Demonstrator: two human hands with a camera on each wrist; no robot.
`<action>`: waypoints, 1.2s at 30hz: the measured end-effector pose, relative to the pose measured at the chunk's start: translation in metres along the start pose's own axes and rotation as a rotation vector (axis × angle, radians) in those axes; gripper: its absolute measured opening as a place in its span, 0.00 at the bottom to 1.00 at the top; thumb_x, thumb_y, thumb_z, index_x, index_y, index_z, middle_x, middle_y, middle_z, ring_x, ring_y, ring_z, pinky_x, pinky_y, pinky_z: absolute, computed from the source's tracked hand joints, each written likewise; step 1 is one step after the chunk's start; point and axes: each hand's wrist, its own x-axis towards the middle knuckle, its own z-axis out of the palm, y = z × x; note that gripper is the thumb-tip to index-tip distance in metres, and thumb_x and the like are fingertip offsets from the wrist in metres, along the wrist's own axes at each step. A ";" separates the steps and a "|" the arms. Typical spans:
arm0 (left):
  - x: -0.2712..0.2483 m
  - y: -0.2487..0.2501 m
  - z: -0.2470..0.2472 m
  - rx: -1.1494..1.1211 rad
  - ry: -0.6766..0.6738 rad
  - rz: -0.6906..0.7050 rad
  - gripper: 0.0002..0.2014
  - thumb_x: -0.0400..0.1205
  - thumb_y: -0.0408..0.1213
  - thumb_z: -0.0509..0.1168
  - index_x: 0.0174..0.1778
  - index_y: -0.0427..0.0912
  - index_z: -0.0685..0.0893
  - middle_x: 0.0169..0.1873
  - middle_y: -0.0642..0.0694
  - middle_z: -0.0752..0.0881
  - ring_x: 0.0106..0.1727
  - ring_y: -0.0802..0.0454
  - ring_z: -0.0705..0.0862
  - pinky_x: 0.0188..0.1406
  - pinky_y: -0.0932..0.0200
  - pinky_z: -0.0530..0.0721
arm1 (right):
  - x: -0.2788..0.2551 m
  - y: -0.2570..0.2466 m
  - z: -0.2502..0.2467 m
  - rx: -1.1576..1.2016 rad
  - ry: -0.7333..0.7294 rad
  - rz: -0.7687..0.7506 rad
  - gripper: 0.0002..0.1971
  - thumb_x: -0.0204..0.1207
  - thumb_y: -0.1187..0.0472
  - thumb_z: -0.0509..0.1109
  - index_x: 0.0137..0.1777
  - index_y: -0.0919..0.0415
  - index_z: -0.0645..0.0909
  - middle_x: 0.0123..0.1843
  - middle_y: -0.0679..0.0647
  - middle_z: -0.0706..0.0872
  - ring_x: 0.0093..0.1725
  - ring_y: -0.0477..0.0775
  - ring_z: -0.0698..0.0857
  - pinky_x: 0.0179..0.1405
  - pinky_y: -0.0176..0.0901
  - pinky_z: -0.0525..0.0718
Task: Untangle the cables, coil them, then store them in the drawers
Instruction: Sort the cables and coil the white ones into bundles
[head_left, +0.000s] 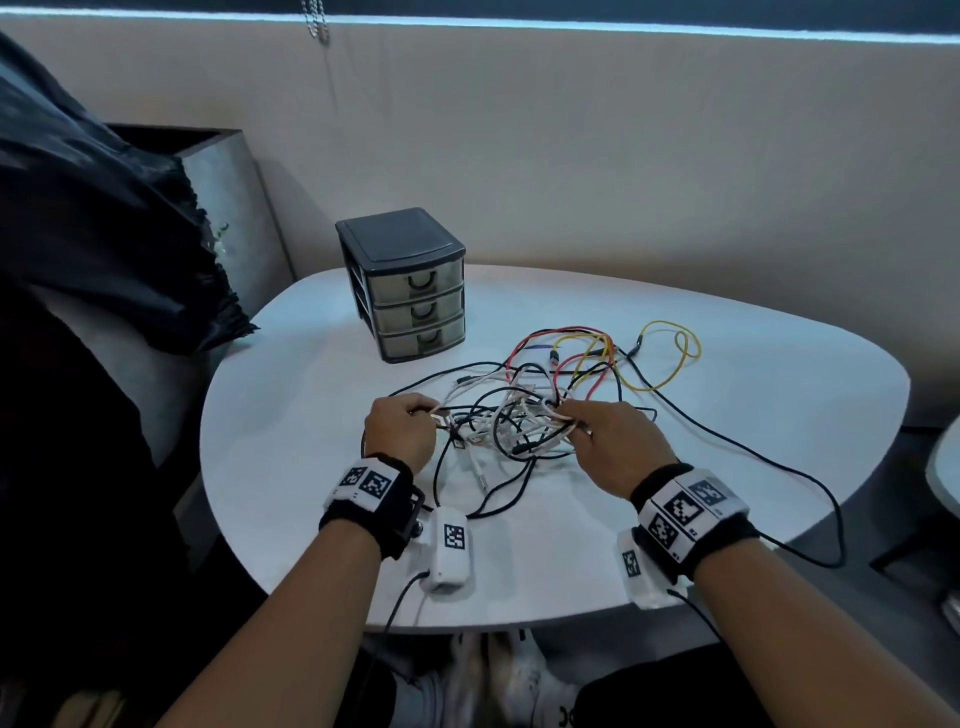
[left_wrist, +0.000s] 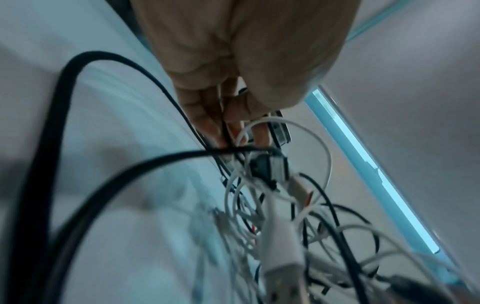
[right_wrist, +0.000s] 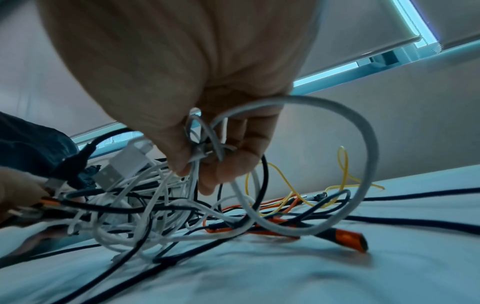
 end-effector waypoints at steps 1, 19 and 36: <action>0.000 0.001 -0.003 0.007 -0.033 0.019 0.20 0.77 0.22 0.57 0.38 0.47 0.91 0.40 0.47 0.91 0.39 0.46 0.85 0.39 0.63 0.81 | 0.000 -0.001 -0.001 -0.013 -0.001 0.009 0.16 0.84 0.60 0.62 0.67 0.48 0.83 0.56 0.52 0.91 0.58 0.61 0.85 0.53 0.49 0.82; 0.007 0.016 -0.027 0.004 0.068 0.130 0.15 0.75 0.31 0.67 0.53 0.55 0.86 0.57 0.50 0.80 0.58 0.51 0.82 0.59 0.56 0.82 | 0.015 0.000 0.007 0.005 0.038 0.094 0.15 0.82 0.59 0.61 0.64 0.48 0.83 0.48 0.55 0.91 0.48 0.62 0.86 0.44 0.48 0.82; -0.052 0.017 0.073 0.156 -0.189 0.264 0.17 0.78 0.34 0.71 0.63 0.47 0.80 0.52 0.47 0.90 0.53 0.45 0.88 0.55 0.51 0.84 | 0.014 -0.016 0.009 0.465 0.111 0.134 0.09 0.75 0.54 0.62 0.40 0.54 0.82 0.36 0.52 0.88 0.41 0.60 0.89 0.41 0.64 0.88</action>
